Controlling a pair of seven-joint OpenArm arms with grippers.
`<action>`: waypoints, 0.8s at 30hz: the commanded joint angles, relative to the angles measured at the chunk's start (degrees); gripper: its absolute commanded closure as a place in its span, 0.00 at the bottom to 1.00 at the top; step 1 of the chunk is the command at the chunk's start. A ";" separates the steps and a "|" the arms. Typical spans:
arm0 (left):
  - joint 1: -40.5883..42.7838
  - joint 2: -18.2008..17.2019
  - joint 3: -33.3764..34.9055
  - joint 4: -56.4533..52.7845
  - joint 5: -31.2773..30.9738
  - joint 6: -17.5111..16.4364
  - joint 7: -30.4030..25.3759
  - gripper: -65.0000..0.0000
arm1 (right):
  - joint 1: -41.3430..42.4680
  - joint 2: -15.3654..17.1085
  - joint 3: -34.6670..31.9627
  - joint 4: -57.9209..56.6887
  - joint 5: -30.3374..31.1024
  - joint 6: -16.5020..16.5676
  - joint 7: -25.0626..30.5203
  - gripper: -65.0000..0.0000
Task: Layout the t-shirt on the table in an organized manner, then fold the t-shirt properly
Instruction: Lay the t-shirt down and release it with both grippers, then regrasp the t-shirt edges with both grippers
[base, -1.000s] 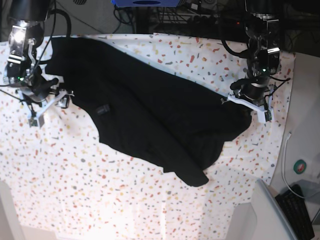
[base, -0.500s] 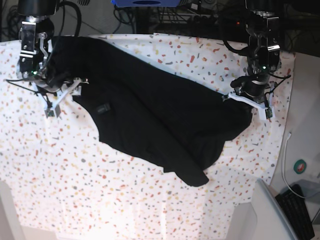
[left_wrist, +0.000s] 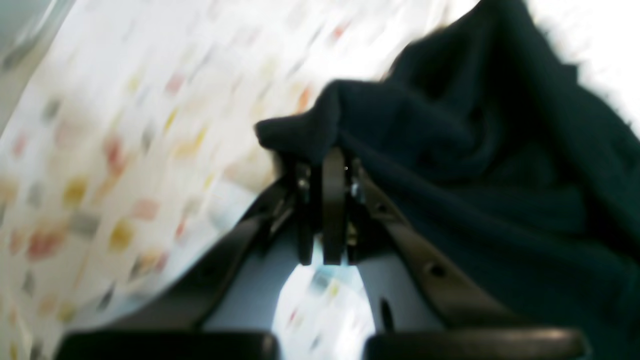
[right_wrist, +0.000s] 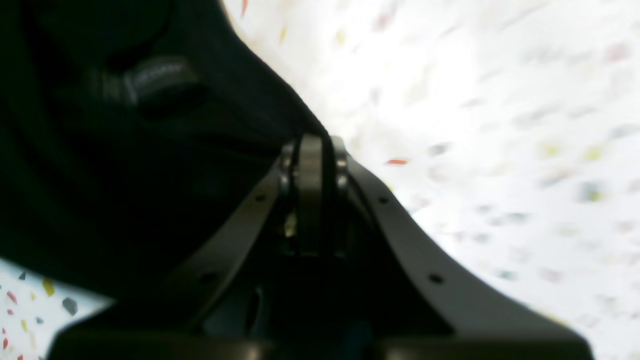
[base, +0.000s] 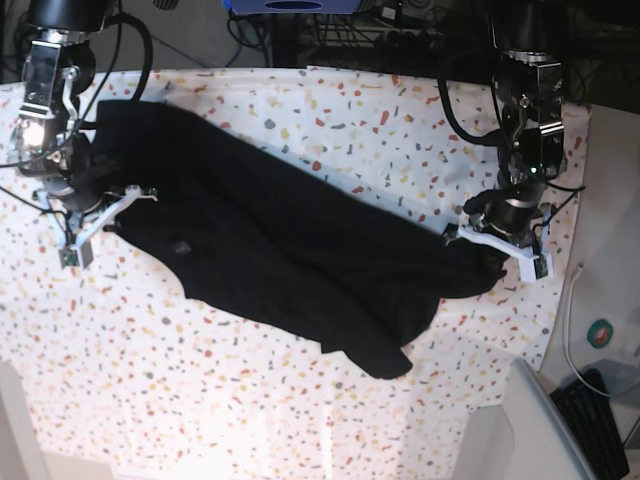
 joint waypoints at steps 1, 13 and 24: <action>-1.33 -0.46 0.87 0.83 0.06 0.23 -1.47 1.00 | 0.44 0.52 0.83 3.80 0.50 0.03 -0.19 1.00; -7.66 -0.38 8.96 -5.85 -0.38 0.23 -1.91 0.75 | 5.89 1.13 1.27 22.70 0.41 0.03 -10.30 1.00; 4.30 -0.29 -5.72 -4.54 -0.47 -5.66 -2.08 0.41 | 11.87 2.28 1.71 18.66 0.14 -0.32 -10.21 1.00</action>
